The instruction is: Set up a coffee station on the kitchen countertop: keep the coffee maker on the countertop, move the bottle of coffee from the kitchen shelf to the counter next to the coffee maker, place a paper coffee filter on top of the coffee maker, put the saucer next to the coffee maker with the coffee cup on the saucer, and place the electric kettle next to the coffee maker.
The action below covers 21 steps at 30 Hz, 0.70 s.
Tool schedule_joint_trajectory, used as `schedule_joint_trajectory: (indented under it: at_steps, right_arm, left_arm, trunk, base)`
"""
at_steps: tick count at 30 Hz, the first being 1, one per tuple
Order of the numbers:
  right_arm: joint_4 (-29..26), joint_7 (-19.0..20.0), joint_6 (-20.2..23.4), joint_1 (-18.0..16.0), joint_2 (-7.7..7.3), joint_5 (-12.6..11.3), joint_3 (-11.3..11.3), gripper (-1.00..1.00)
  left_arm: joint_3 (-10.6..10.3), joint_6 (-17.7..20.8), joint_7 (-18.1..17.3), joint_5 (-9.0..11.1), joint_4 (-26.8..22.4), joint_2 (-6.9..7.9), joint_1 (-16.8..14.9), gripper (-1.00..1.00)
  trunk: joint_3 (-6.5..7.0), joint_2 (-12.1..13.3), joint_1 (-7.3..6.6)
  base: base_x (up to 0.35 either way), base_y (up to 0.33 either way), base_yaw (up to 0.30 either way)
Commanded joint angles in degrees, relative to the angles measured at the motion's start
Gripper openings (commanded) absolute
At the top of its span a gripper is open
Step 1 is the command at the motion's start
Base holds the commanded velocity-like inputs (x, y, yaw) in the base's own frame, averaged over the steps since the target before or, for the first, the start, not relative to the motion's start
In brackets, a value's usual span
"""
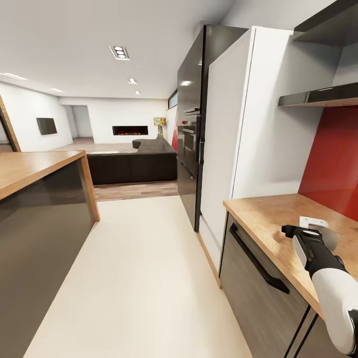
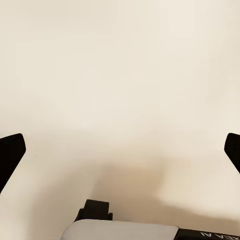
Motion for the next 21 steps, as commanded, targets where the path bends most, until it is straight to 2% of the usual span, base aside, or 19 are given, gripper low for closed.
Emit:
schedule_joint_trajectory:
  at_steps: [1, 9, 21]
  right_arm:
    - [-0.1, 0.1, 0.4, 0.0, 0.02, 0.5, -0.1, 1.0]
    - [-0.1, 0.0, 0.4, 0.0, 0.01, 0.5, -0.2, 1.0]
    - [-0.1, 0.0, 0.4, 0.0, 0.01, 0.5, -0.2, 1.0]
  left_arm:
    - [0.1, 0.0, -0.1, 0.4, -0.1, -0.03, 0.0, 1.0]
    - [0.1, 0.0, -0.1, 0.4, -0.1, -0.03, 0.0, 1.0]
    - [0.1, 0.0, -0.1, 0.4, -0.1, -0.03, 0.0, 1.0]
  trunk:
    - [-0.05, 0.0, 0.0]
    - [-0.05, 0.0, 0.0]
    - [-0.05, 0.0, 0.0]
  base:
    - [0.0, 0.0, 0.0]
    - [0.075, -0.043, 0.0]
    - [0.007, -0.004, 0.0]
